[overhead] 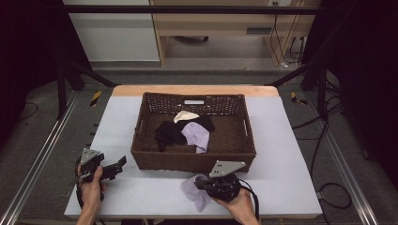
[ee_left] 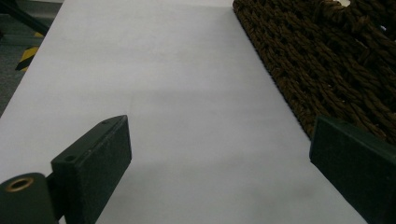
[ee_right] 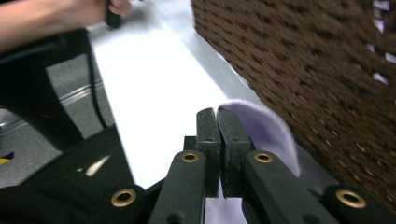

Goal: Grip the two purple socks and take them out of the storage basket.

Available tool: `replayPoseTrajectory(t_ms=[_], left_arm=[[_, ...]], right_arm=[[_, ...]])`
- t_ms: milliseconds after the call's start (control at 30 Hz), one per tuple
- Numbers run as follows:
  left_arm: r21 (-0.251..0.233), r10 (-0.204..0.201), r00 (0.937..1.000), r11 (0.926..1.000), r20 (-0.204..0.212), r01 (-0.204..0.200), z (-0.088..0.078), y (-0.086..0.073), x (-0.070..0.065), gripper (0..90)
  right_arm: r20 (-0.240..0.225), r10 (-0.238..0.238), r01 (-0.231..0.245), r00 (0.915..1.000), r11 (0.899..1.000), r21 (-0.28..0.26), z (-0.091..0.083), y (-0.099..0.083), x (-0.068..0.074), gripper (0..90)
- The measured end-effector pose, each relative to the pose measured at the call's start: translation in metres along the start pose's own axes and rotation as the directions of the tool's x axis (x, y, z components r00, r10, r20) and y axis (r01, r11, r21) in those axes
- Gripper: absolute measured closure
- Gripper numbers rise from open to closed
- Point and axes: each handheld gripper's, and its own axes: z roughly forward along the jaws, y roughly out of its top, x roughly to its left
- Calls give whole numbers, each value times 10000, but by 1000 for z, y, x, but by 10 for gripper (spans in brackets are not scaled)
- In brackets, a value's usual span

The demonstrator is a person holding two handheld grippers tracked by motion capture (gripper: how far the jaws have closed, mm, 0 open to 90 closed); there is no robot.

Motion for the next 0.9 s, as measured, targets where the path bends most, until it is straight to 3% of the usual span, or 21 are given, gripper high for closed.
replayPoseTrajectory(t_ms=[100,233,600,733,900], left_arm=[[15,-14,10000,10000,12,14,0,0,0,54],[7,-10,10000,10000,16,10,0,0,0,54],[32,-2,10000,10000,-2,2,0,0,0,54],[27,2,10000,10000,-5,-2,0,0,0,53],[29,-6,10000,10000,10,6,0,0,0,54]], right_arm=[[163,-29,24,9999,9996,279,8,-4,-2,882],[588,-407,361,9974,9963,781,17,-8,0,836],[551,-260,298,9981,9972,-690,-9,9,4,685],[577,-340,427,9978,9866,-1576,-27,26,10,634],[839,-332,510,9959,9742,-2196,-40,38,9,600]])
